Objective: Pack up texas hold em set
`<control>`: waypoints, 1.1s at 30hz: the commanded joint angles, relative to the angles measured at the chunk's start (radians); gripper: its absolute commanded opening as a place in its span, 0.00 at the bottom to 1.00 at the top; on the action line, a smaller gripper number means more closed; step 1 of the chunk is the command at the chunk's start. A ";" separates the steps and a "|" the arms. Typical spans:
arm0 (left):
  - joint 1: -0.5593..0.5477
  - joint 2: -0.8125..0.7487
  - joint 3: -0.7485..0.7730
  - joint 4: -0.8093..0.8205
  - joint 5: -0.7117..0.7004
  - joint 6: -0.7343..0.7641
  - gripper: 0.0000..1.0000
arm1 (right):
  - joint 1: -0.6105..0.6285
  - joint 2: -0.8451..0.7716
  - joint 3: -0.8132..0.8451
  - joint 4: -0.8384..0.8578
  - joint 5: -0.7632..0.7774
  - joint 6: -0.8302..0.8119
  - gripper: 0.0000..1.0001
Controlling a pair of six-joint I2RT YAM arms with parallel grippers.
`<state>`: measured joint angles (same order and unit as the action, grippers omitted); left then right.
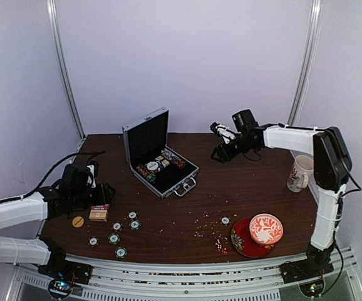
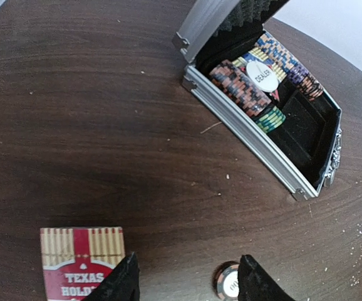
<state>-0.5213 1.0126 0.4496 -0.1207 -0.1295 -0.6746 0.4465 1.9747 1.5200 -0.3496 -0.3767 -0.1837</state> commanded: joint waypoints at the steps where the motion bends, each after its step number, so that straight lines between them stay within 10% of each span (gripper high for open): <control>1: -0.047 0.096 -0.003 0.216 0.018 -0.068 0.56 | 0.040 0.167 0.159 -0.078 -0.011 0.050 0.62; 14: -0.067 0.546 0.167 0.526 0.033 -0.130 0.51 | 0.057 0.482 0.504 -0.131 -0.081 0.177 0.49; 33: -0.066 0.755 0.311 0.483 -0.040 -0.131 0.38 | 0.057 0.434 0.334 -0.095 -0.218 0.153 0.37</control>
<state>-0.5846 1.7409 0.7181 0.3420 -0.1543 -0.8116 0.4900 2.4268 1.9320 -0.3801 -0.5625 -0.0040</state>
